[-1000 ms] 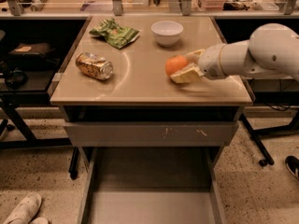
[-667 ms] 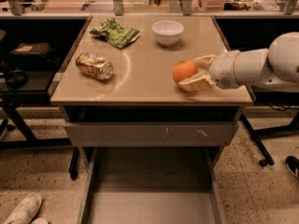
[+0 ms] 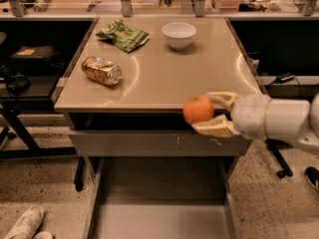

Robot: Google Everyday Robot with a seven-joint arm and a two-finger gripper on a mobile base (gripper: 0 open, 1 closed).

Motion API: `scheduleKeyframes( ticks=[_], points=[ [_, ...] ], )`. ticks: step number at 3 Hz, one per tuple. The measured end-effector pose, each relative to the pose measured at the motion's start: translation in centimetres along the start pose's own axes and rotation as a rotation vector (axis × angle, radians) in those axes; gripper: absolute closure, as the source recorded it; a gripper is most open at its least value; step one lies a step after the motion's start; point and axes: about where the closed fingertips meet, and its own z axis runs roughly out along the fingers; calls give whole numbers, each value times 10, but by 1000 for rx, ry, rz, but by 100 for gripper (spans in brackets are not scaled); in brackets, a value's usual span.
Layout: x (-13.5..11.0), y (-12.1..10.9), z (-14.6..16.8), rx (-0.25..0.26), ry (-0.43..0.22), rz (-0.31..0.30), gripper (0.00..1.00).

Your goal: Place orange into middle drawer

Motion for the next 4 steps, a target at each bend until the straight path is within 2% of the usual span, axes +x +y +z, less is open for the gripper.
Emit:
scheduleKeyframes(
  ticks=[1, 2, 3, 4],
  points=[
    [9, 56, -22, -16, -30, -58, 100],
    [61, 94, -70, 40, 63, -148, 100],
    [118, 111, -89, 82, 203, -171, 100],
    [142, 95, -51, 106, 309, -189, 100]
  ],
)
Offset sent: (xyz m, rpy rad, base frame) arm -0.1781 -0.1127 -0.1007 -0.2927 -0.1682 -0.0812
